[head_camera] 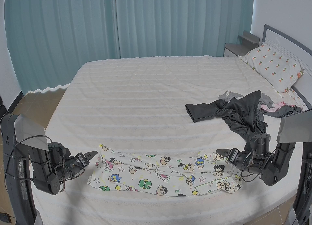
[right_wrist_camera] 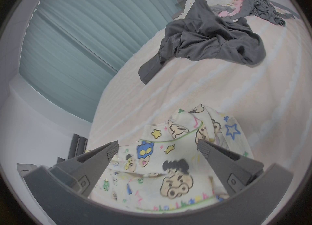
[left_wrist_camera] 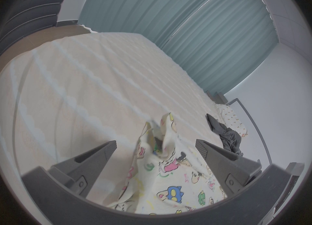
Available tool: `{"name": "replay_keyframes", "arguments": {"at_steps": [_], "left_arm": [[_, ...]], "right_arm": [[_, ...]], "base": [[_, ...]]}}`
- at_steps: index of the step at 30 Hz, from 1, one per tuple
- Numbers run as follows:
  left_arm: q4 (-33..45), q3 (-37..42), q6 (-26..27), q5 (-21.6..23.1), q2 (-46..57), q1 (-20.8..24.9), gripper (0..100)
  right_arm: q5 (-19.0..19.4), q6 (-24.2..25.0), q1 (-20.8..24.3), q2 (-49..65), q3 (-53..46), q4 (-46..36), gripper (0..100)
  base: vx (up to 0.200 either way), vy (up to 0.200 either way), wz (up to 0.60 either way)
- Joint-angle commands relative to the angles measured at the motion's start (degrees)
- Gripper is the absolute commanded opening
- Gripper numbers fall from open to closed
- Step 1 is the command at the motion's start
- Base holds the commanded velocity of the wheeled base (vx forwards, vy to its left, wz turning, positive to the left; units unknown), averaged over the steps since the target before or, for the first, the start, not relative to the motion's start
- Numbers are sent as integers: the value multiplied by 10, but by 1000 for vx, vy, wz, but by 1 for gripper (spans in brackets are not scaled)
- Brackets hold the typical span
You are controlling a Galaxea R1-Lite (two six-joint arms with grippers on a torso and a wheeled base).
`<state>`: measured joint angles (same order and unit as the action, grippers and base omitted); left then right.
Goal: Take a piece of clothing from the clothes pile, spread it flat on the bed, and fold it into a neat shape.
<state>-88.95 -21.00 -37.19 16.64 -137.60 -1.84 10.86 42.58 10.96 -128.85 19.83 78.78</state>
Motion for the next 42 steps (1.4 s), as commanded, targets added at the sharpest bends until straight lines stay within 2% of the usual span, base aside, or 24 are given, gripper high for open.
{"name": "replay_keyframes", "arguments": {"at_steps": [1,2,3,4,5,6,10,16,25,26,42], "left_arm": [[97,-106,5,0,51,43,100],[149,-133,22,-1,60,49,100],[155,-135,26,-1,61,50,100],[218,-166,87,1,63,49,100],[226,-171,100,1,62,48,100],[266,-189,167,3,61,46,100],[345,-221,244,44,62,43,100],[391,-260,277,49,54,41,100],[396,-277,282,52,15,44,100],[398,-276,282,52,13,44,0],[400,-301,277,45,26,41,0]], "right_arm": [[65,44,-22,37,-116,111,100],[68,44,-28,41,-118,107,100],[68,44,-29,42,-118,107,100],[73,44,-42,51,-120,108,100],[74,44,-44,52,-120,108,100],[82,44,-52,55,-121,108,100],[96,43,-66,53,-122,108,100],[97,42,-64,54,-127,108,100],[96,42,-62,50,-127,108,100],[96,42,-62,49,-126,108,100],[96,41,-60,45,-127,108,100]], "base": [[0,0,0],[0,0,0],[0,0,0],[0,0,0],[0,0,0],[0,0,0],[0,0,0],[0,0,0],[0,0,0],[0,0,0],[0,0,0]]}}
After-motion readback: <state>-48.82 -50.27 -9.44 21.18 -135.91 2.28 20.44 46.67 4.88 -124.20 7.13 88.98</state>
